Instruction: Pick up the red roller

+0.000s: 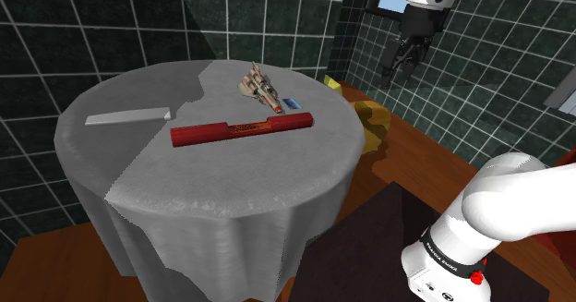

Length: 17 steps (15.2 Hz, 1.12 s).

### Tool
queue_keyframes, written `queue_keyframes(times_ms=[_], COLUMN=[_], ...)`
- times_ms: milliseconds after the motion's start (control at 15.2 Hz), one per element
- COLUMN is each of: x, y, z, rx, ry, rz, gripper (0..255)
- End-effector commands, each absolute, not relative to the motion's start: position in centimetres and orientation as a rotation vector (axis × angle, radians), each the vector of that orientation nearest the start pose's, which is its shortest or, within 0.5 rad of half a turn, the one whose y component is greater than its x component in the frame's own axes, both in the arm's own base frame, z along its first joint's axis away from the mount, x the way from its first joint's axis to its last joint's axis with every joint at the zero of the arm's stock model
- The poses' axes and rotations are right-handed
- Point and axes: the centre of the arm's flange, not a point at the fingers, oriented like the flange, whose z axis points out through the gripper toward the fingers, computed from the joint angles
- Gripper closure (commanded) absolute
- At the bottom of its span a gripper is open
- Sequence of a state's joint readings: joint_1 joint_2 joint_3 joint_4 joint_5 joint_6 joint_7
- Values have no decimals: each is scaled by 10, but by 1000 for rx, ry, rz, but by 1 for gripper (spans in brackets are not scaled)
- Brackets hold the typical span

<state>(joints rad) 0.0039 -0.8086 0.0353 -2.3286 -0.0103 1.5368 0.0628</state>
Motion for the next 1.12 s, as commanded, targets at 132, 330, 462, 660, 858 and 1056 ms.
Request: queue_keyframes(times_ms=[132, 330, 462, 660, 858, 1056], x=[321, 356, 379, 411, 441, 468], y=[19, 29, 39, 56, 76, 100], z=[597, 581, 571, 555, 539, 523], rx=[-3173, -3159, -3144, -3113, -3071, -3020], ry=[-67, -249, -370, -550, -727, -902], rz=[-24, -17, -12, -5, 2, 10], gripper=[0, 0, 0, 0, 0, 0])
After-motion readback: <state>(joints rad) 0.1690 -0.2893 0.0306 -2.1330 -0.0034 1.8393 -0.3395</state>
